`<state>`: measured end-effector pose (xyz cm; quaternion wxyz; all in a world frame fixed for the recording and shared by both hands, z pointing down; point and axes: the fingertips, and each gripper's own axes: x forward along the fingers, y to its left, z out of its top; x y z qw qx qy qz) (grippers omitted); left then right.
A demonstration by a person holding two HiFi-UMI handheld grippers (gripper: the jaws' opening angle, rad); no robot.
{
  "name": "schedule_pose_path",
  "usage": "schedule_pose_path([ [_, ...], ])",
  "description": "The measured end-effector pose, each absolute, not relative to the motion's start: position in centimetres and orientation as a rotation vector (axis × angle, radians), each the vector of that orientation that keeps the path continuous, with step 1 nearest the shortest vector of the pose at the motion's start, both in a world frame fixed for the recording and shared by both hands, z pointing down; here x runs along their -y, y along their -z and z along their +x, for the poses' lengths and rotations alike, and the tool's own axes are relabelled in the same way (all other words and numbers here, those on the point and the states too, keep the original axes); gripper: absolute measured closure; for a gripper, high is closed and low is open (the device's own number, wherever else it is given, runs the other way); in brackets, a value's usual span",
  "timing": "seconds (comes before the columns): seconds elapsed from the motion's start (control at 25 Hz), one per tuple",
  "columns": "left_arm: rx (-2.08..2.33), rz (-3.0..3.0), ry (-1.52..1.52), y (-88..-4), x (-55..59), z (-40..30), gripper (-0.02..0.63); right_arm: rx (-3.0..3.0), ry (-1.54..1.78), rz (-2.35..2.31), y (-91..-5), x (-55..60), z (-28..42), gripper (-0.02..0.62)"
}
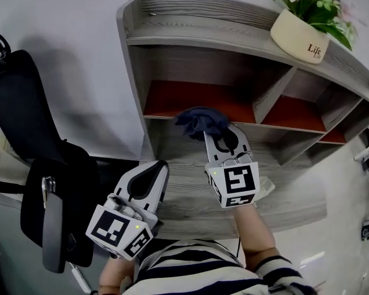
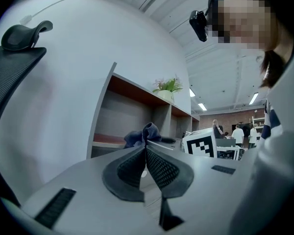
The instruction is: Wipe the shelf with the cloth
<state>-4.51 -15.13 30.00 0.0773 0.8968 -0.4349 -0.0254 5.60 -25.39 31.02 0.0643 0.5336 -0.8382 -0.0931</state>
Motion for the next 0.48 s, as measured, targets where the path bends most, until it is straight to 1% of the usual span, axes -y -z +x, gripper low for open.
schedule_pose_path([
  [0.48, 1.127, 2.763, 0.067, -29.9, 15.4, -0.6, 0.586, 2.343, 0.257, 1.854, -31.0, 24.4, 14.2, 0.52],
])
